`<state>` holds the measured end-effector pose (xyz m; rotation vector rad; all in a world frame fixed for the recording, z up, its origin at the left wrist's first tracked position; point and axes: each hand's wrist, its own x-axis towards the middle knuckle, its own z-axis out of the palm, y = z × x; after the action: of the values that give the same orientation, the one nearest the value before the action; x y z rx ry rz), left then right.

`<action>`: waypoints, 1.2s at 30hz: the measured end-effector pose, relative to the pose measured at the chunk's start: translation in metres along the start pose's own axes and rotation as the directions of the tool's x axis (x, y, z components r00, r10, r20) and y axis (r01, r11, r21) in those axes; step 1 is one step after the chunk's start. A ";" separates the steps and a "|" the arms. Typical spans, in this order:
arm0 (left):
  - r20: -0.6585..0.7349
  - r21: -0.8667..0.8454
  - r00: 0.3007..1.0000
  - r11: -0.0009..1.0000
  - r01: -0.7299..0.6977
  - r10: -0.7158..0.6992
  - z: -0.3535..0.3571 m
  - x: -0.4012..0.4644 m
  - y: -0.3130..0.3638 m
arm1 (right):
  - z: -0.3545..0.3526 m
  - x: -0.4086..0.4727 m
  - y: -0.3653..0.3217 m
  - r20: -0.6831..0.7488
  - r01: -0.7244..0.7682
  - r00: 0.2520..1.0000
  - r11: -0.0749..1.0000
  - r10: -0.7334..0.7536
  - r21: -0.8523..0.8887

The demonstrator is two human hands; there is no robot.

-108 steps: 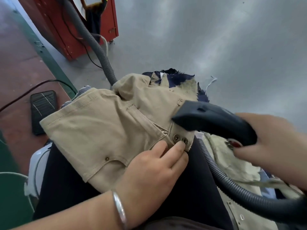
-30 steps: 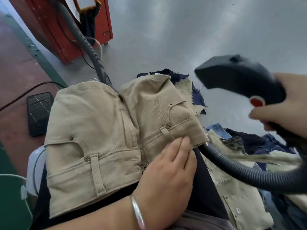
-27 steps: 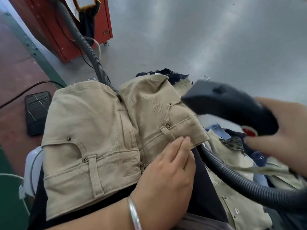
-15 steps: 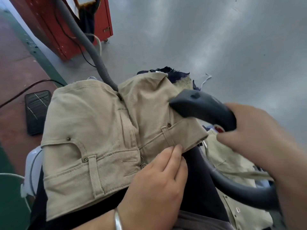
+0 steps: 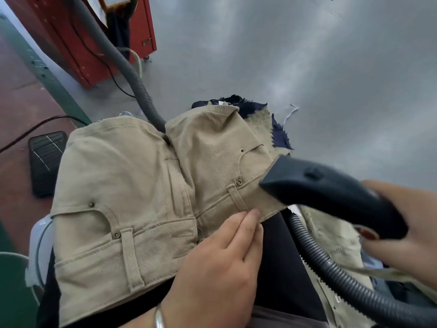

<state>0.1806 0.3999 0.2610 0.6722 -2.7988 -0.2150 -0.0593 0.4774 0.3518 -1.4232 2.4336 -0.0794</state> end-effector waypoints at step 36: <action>0.486 -0.048 0.874 0.998 0.027 0.000 -0.020 0.015 0.013 | 0.014 0.111 -0.054 -0.094 0.019 0.996 0.982 -0.001 0.190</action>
<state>0.1678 0.4030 0.2861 0.7056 -3.2500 -0.5293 -0.0596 0.3564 0.3223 -1.3750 2.4171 -0.3798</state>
